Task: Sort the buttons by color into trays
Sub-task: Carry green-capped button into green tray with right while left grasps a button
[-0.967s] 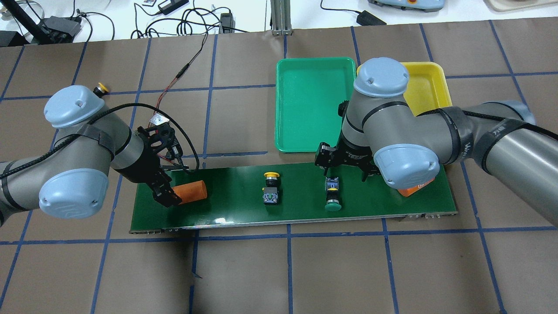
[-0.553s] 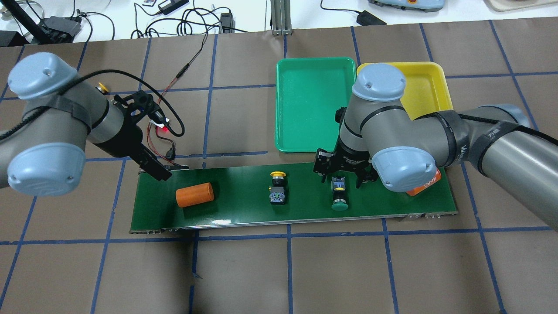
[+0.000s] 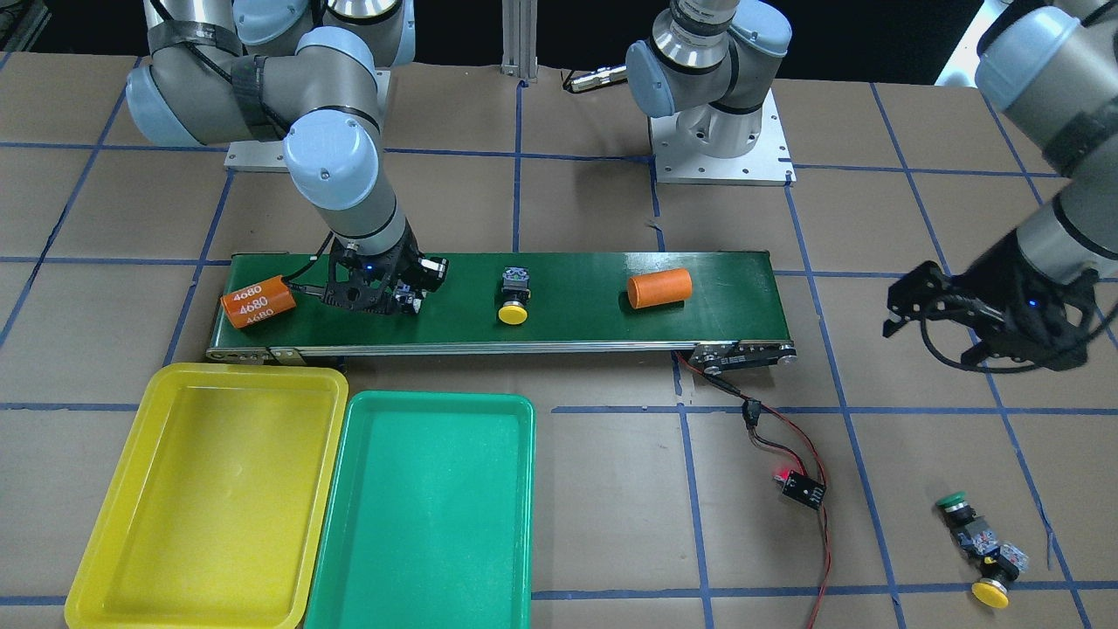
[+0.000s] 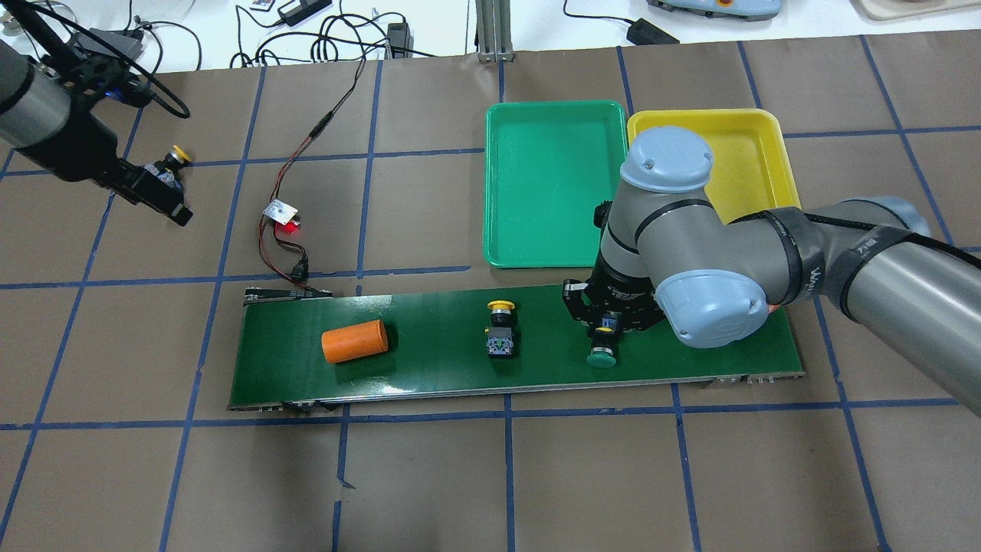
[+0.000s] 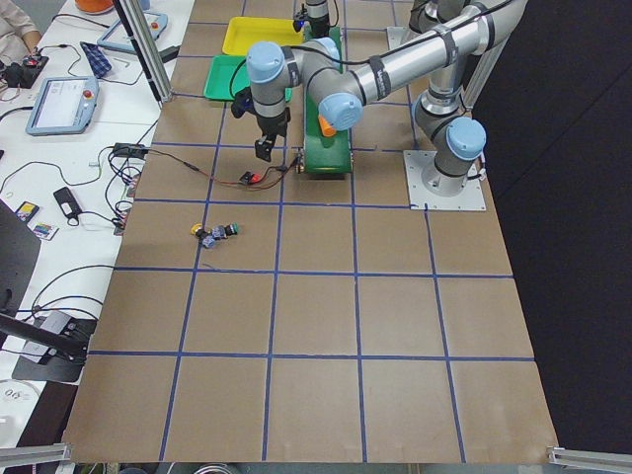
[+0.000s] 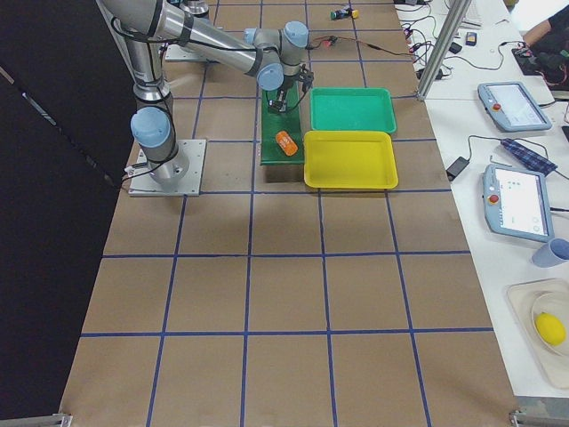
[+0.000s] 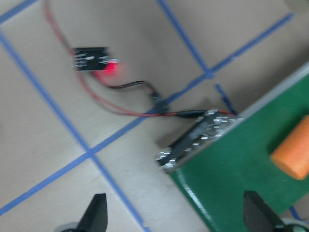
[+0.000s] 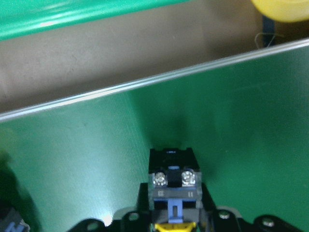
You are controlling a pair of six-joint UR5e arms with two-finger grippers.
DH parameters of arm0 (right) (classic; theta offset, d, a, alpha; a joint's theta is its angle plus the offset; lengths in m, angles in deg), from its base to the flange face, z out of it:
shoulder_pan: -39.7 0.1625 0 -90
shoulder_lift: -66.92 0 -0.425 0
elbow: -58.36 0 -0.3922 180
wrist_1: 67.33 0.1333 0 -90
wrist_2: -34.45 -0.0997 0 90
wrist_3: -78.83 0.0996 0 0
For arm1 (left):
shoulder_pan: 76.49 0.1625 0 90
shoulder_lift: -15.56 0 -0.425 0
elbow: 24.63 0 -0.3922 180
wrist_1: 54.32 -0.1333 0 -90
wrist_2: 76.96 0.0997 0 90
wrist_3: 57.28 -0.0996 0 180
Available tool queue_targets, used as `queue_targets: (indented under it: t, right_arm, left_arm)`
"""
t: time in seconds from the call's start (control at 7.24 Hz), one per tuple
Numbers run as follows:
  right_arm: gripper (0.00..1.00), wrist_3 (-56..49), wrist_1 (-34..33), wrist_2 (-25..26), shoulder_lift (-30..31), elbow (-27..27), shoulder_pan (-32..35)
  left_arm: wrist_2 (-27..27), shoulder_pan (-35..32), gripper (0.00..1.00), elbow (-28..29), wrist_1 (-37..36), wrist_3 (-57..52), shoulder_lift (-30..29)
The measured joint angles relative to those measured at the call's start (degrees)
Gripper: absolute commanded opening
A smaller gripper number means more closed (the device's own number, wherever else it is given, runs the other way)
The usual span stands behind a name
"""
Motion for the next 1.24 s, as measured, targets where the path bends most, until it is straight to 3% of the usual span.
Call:
queue_targets:
  t: [0.41,0.69,0.83,0.97,1.11,1.24]
  right_arm:
    - [0.00,-0.1,-0.6,2.2,-2.3,10.7,-0.3]
    - [0.00,-0.8,-6.8,2.4,-12.2,19.9,-0.3]
    - [0.15,-0.9,-12.5,2.3,-18.5,23.6,-0.3]
    - [0.99,-0.9,-16.5,2.0,-23.1,26.2,-0.3]
    - [1.00,-0.9,-17.9,1.9,-25.3,27.8,-0.4]
    - [1.00,-0.7,-17.3,1.9,-25.6,28.3,-0.5]
  left_arm:
    - [0.2,1.5,1.00,7.4,-11.3,11.2,-15.0]
    - [0.3,1.6,1.00,11.6,-14.7,15.5,-23.1]
    - [0.5,1.6,1.00,13.3,-15.9,16.3,-26.1]
    - [2.2,1.7,0.85,14.5,-16.8,16.5,-28.4]
    - [4.9,1.7,0.62,15.3,-17.4,16.6,-30.0]
    - [6.4,1.7,0.19,15.6,-17.8,16.6,-31.0]
